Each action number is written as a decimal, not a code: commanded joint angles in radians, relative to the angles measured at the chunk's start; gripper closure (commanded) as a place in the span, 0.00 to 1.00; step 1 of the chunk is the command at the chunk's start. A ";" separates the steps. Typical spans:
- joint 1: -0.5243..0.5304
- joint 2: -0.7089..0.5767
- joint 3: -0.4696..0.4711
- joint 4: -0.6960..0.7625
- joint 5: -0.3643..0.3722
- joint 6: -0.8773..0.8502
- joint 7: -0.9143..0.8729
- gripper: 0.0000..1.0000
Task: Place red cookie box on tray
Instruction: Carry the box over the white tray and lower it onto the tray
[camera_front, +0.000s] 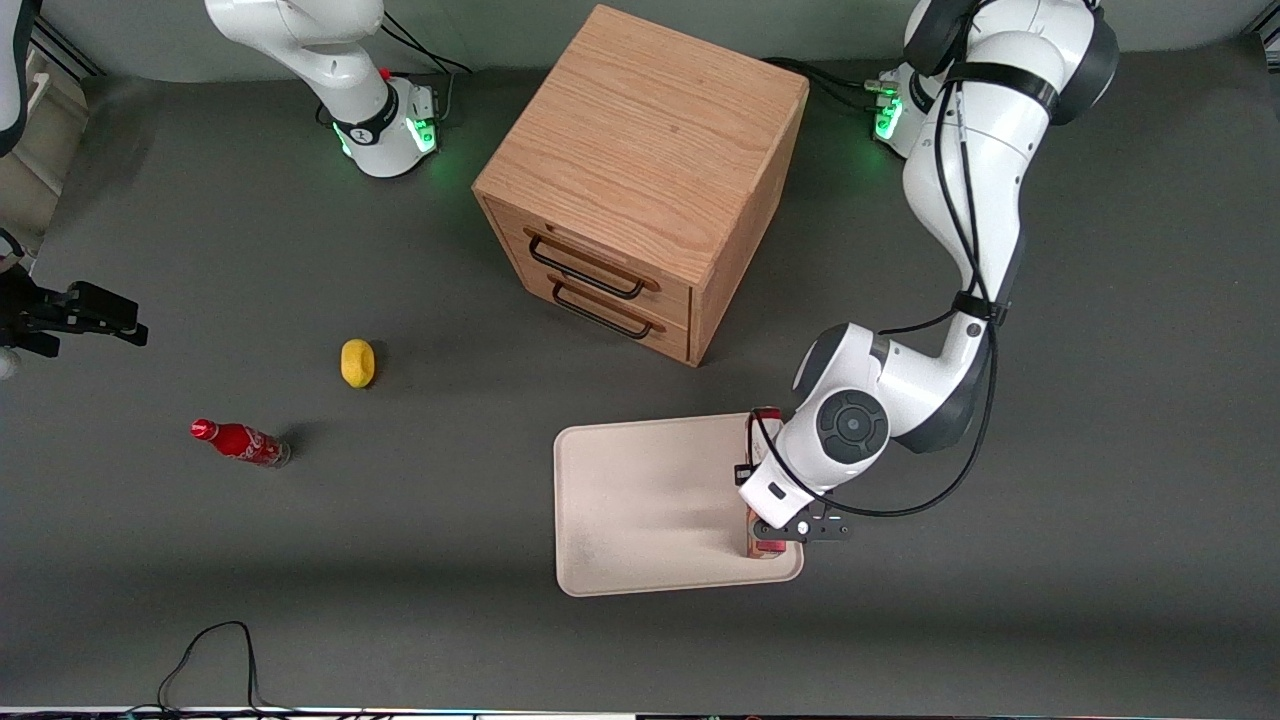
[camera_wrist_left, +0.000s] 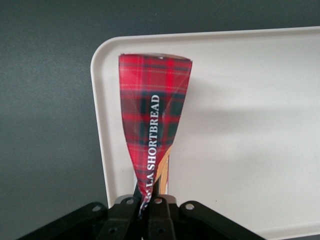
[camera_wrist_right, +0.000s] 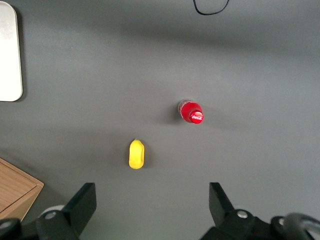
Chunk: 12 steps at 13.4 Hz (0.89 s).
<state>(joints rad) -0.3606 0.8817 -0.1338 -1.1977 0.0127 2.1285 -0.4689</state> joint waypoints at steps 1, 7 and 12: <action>-0.006 0.005 0.006 0.000 0.018 0.013 -0.037 1.00; -0.004 0.010 0.008 0.000 0.040 0.030 -0.057 0.00; -0.006 -0.107 0.005 0.016 0.041 -0.160 -0.097 0.00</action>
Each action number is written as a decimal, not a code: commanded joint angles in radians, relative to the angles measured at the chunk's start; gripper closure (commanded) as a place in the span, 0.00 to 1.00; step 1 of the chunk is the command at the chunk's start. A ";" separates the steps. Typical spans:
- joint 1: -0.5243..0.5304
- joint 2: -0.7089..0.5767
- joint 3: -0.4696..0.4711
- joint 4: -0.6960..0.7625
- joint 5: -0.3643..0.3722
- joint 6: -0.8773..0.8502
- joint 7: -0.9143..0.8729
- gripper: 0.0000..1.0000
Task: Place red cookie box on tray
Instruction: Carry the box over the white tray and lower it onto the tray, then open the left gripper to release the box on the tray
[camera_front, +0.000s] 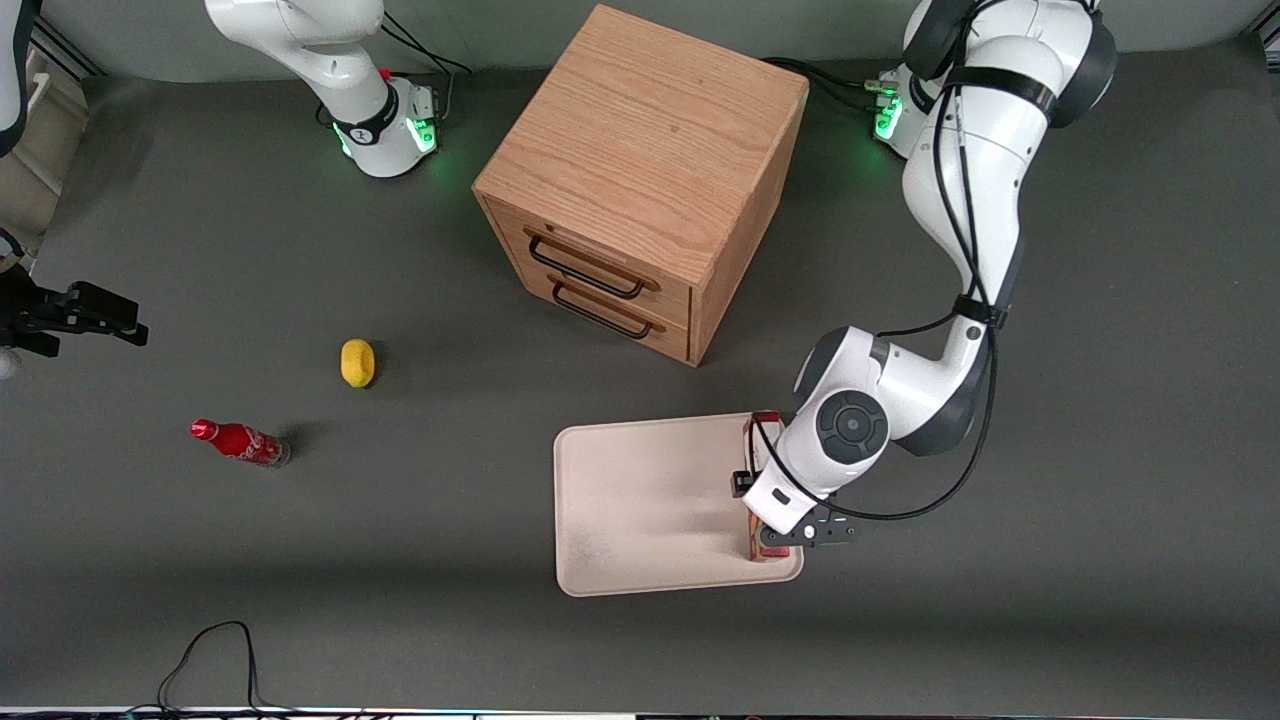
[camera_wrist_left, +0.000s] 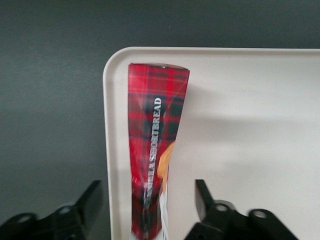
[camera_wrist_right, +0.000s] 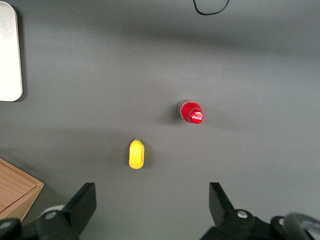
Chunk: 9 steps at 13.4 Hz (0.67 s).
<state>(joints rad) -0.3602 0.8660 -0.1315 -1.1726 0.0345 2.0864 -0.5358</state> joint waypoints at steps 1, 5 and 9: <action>-0.010 -0.143 0.001 -0.007 0.018 -0.190 -0.032 0.00; -0.014 -0.344 -0.005 -0.010 0.007 -0.420 -0.033 0.00; -0.014 -0.468 -0.005 -0.025 0.008 -0.567 -0.033 0.00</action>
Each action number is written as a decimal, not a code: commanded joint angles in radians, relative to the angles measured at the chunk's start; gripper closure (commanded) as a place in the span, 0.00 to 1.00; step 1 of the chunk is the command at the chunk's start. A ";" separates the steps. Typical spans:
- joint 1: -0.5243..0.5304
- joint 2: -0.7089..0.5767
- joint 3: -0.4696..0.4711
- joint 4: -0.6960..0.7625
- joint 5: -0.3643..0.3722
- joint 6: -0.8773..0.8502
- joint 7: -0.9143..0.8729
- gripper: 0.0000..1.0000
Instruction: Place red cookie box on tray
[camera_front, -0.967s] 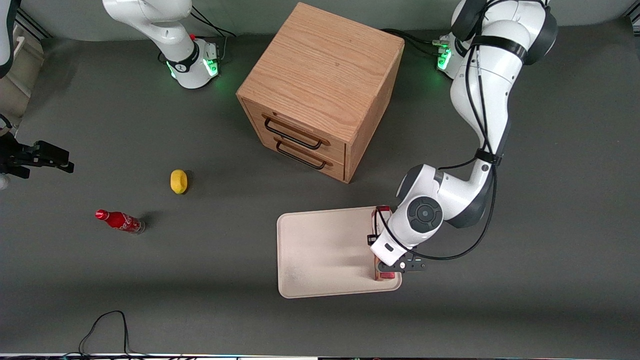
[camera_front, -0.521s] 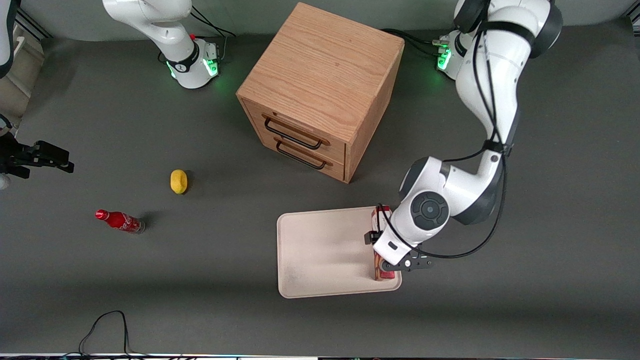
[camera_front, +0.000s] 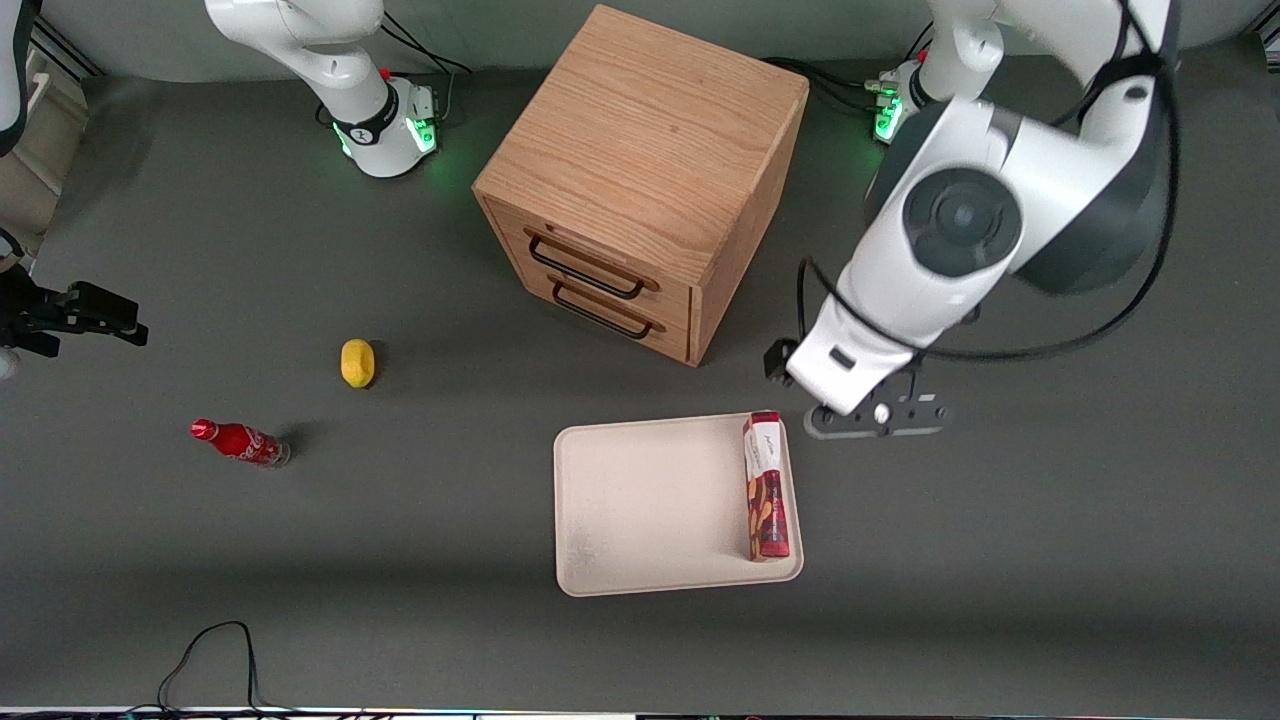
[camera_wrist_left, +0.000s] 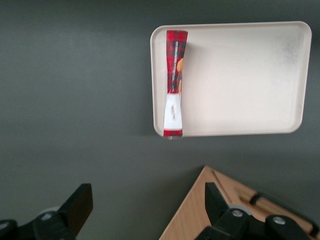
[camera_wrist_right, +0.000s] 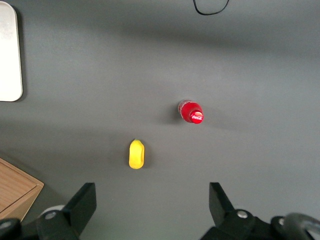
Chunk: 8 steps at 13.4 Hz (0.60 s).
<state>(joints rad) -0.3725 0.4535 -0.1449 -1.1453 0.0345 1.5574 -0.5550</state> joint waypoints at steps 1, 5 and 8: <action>0.003 -0.084 0.013 -0.082 0.008 -0.063 -0.005 0.00; 0.085 -0.289 0.016 -0.379 0.012 0.019 0.012 0.00; 0.196 -0.389 0.016 -0.500 0.010 0.038 0.176 0.00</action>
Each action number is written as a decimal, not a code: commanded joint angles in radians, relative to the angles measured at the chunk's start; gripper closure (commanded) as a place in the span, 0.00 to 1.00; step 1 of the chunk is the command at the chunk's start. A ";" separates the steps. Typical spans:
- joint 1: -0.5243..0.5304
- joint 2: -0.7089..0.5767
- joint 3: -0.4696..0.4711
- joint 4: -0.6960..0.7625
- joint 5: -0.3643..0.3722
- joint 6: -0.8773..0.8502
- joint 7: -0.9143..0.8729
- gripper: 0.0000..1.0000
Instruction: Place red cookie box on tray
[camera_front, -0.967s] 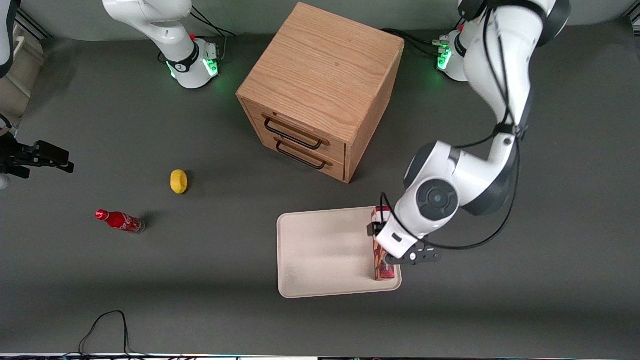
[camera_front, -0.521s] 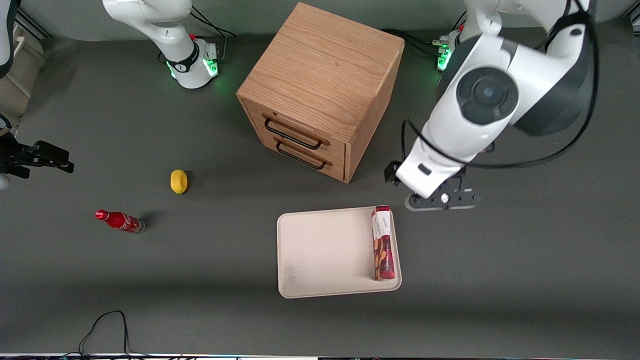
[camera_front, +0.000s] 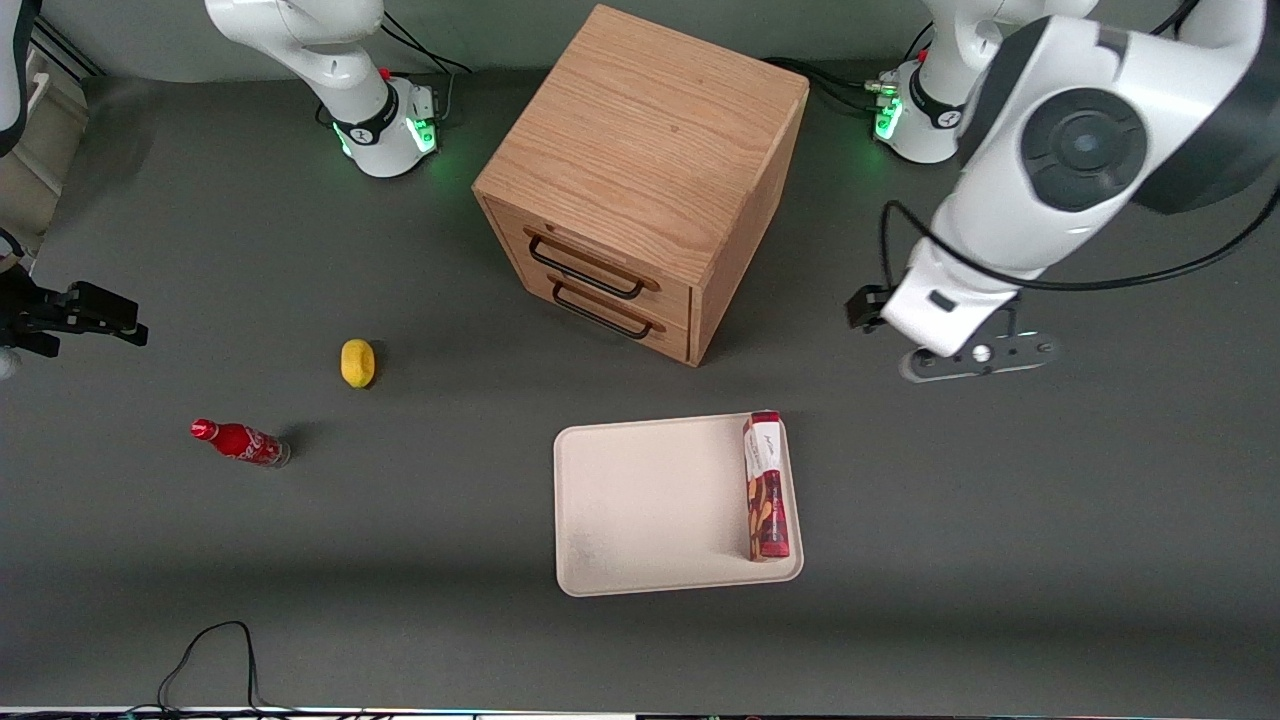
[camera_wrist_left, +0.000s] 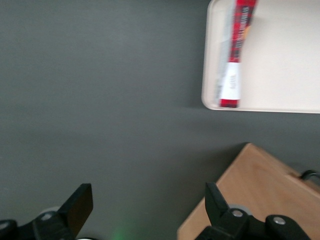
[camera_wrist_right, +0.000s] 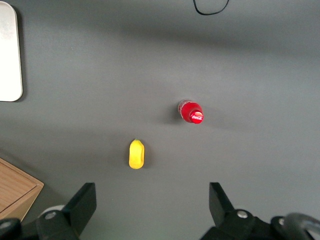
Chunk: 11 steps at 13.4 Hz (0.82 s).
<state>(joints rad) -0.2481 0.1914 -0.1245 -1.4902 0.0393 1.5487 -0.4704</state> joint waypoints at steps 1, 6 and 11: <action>0.099 -0.139 -0.004 -0.171 0.005 0.047 0.128 0.00; 0.246 -0.250 -0.003 -0.343 -0.012 0.158 0.343 0.00; 0.297 -0.225 0.058 -0.279 -0.068 0.163 0.464 0.00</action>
<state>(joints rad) 0.0556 -0.0213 -0.1026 -1.7841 0.0001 1.6986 -0.0534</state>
